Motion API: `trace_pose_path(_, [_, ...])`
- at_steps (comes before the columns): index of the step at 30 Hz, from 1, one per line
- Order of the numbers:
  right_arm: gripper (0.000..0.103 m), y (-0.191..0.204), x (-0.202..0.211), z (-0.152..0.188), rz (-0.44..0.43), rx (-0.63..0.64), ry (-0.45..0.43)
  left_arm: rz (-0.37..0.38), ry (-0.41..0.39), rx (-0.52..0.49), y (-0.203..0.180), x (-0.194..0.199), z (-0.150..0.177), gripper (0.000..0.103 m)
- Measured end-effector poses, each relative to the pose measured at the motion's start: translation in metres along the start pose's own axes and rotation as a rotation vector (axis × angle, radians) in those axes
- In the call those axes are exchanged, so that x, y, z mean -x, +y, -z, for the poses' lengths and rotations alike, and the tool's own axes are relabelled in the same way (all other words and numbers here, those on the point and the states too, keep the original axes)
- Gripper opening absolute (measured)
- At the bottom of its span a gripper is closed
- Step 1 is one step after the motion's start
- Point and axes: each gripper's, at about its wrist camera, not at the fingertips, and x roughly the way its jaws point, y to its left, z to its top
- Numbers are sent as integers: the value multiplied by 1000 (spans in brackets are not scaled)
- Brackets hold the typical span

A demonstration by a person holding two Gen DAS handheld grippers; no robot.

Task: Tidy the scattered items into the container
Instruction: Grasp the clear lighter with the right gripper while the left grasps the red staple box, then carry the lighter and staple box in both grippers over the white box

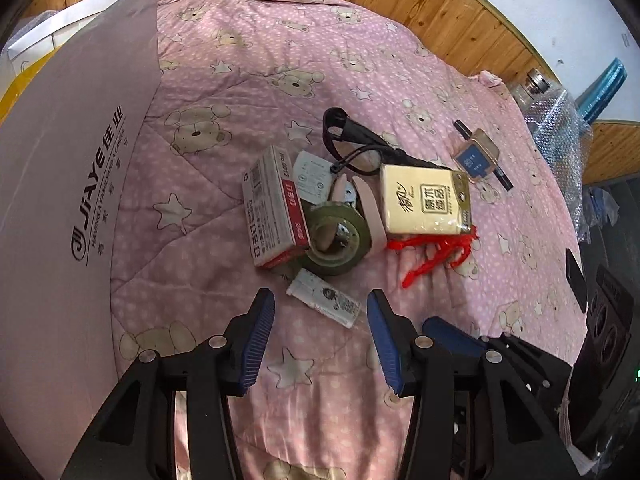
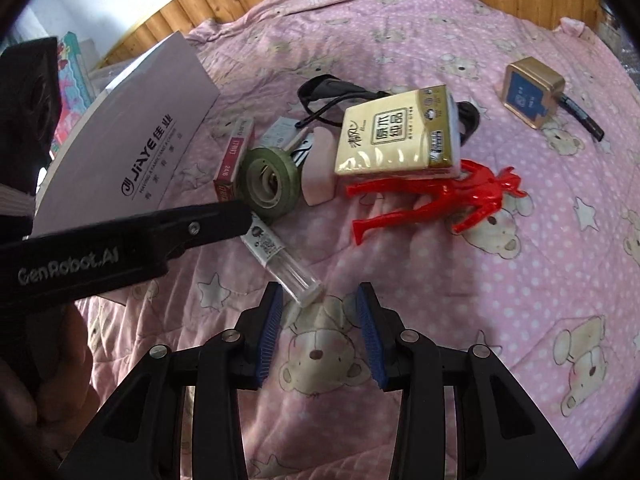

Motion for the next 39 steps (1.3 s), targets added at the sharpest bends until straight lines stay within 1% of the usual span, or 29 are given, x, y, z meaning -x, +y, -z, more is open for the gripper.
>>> trace_pose_path(1, [41, 1, -4, -2, -13, 6, 3, -6, -4, 6, 2, -3, -5, 50])
trace_pose_path(2, [43, 2, -7, -5, -25, 11, 5, -13, -8, 10, 4, -5, -10, 50])
trace_pose_path(5, [45, 6, -15, -11, -40, 51, -2, -39, -14, 21, 12, -15, -24, 50])
trace_pose_path(8, [44, 10, -18, -16, -54, 91, -10, -45, -18, 50, 21, -23, -33, 52])
trace_pose_path(9, [39, 11, -18, -16, -65, 104, -4, -49, -19, 62, 24, -25, -35, 52])
trace_pose_path(10, [24, 12, -18, -16, -81, 115, 11, -56, -13, 74, 28, -27, -37, 50])
trace_pose_path(11, [20, 14, -18, -15, -93, 130, 20, -53, -14, 88, 30, -28, -38, 46])
trace_pose_path(14, [23, 21, -18, -11, -130, 174, 46, -56, -8, 92, 35, -30, -37, 45])
trace_pose_path(15, [24, 24, -21, -11, -129, 193, 48, -58, -9, 89, 34, -30, -37, 45])
trace_pose_path(16, [29, 27, -25, -11, -127, 213, 50, -64, -11, 83, 33, -31, -37, 45])
trace_pose_path(18, [30, 34, -29, -13, -115, 247, 34, -73, -20, 72, 32, -33, -38, 45])
trace_pose_path(19, [28, 35, -30, -15, -110, 242, 36, -75, -24, 66, 32, -33, -39, 45])
trace_pose_path(20, [19, 35, -31, -18, -105, 235, 39, -75, -28, 62, 32, -34, -39, 43])
trace_pose_path(21, [19, 32, -31, -20, -112, 215, 46, -71, -29, 62, 32, -33, -39, 34])
trace_pose_path(23, [19, 24, -27, -21, -136, 167, 50, -60, -30, 58, 31, -29, -38, 31])
trace_pose_path(28, [19, 2, -8, -14, -157, 68, 36, -36, -40, 31, 25, -11, -31, 31])
trace_pose_path(31, [19, -6, 0, -8, -142, 45, 33, -31, -13, 7, 19, -9, -23, 32])
trace_pose_path(34, [19, -9, -1, -1, -124, 37, 40, -57, 8, 2, 20, -14, -14, 32])
trace_pose_path(35, [19, -10, -1, 0, -119, 33, 43, -55, 16, 10, 21, -15, -11, 33])
trace_pose_path(39, [20, -13, 2, 6, -119, 17, 40, -38, 7, 29, 25, -6, -3, 34])
